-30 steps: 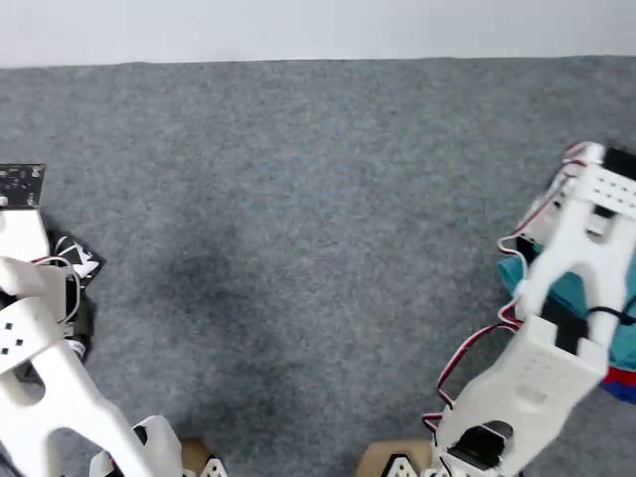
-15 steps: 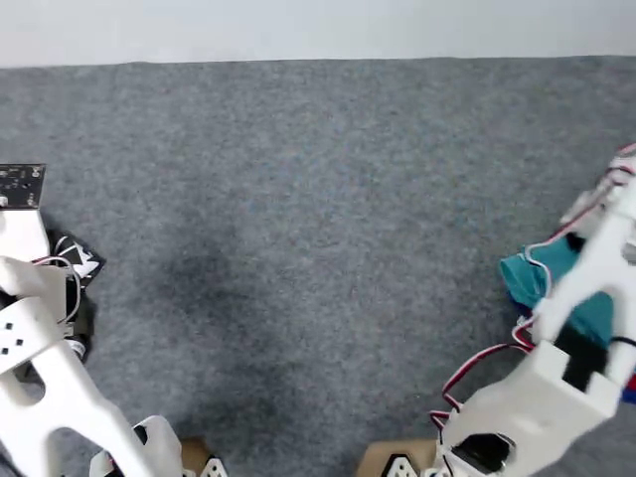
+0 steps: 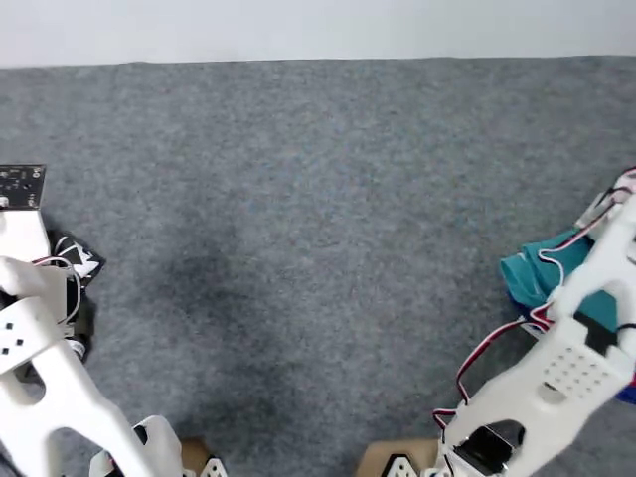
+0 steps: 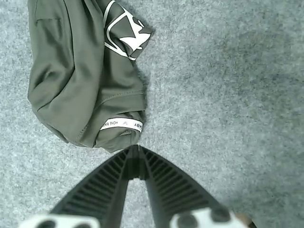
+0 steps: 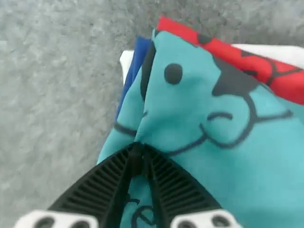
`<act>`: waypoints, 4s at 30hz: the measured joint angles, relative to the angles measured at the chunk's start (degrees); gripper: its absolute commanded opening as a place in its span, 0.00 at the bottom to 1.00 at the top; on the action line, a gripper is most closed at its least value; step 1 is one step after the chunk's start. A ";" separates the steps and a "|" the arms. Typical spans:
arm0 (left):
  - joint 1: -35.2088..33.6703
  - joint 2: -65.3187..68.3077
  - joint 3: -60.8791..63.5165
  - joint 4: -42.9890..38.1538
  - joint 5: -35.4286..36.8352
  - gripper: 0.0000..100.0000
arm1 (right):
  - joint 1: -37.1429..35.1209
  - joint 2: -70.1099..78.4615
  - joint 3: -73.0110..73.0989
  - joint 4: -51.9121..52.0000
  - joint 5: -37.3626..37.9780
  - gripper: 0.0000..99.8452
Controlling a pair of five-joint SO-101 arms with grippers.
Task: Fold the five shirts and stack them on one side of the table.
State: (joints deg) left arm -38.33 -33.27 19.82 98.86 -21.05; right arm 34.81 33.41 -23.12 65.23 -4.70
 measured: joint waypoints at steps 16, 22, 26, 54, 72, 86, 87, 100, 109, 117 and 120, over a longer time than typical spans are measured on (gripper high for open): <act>0.00 0.00 0.00 0.00 0.00 0.00 | 0.09 2.37 0.09 -10.55 0.00 0.01; 0.00 0.00 0.00 0.00 0.00 0.00 | -1.14 -4.75 0.09 2.20 0.00 0.01; 0.00 0.00 0.00 0.00 0.00 0.00 | -2.73 -9.05 0.09 10.81 0.00 0.01; 0.00 0.00 0.00 0.00 0.00 0.00 | -13.45 -16.97 3.34 26.99 0.00 0.01; 0.00 0.00 0.00 0.00 0.00 0.00 | 5.54 -19.16 7.03 35.08 9.76 0.01; 0.00 0.00 0.00 0.00 0.00 0.00 | 7.82 -19.52 10.55 35.08 9.93 0.01; 0.00 0.00 0.00 0.00 0.00 0.00 | 7.82 -21.98 10.55 35.08 9.93 0.01; 0.00 0.00 0.00 0.00 0.00 0.00 | 12.31 -29.36 11.08 9.32 10.20 0.01; 0.00 0.00 0.00 0.00 0.00 0.00 | 17.05 -12.57 11.08 -2.29 17.41 0.01; 0.00 0.00 0.00 0.00 0.00 0.00 | 21.80 -10.81 10.81 1.05 18.29 0.01; 0.00 0.00 0.00 0.00 0.00 0.00 | 21.98 -13.54 8.97 5.63 18.29 0.01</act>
State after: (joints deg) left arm -38.33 -33.27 19.82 98.86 -21.05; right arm 56.79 19.87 -14.15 70.86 13.58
